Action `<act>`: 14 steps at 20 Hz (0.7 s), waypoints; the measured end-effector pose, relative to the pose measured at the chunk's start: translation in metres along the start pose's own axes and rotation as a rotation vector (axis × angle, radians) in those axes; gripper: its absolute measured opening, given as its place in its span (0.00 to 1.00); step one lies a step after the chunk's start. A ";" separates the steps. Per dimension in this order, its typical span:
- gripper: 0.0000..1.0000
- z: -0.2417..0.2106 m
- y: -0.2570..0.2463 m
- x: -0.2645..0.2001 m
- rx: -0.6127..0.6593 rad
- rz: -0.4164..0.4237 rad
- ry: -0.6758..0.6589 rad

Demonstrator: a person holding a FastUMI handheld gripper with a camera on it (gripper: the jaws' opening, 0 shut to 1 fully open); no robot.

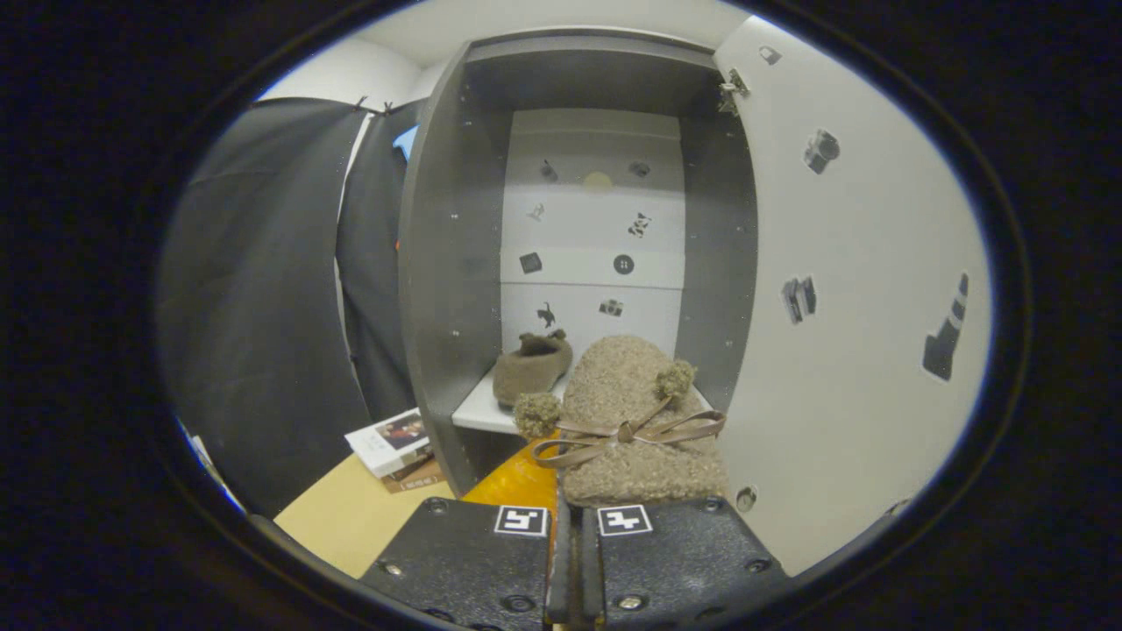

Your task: Open the shoe cabinet door, grab the shoes and put them into the shoe cabinet, then close the shoe cabinet door.

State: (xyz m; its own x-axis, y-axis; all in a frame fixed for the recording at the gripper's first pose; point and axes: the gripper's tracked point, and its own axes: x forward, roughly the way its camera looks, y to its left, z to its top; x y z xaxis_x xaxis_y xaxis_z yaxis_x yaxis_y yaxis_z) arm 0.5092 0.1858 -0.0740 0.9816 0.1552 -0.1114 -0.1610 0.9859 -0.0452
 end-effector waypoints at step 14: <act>0.08 0.054 -0.035 0.180 -0.019 -0.013 -0.003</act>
State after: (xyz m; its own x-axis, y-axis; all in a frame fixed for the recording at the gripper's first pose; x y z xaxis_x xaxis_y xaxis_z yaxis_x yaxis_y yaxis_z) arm 0.6972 0.1828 -0.0391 0.9839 0.1423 -0.1082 -0.1499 0.9865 -0.0656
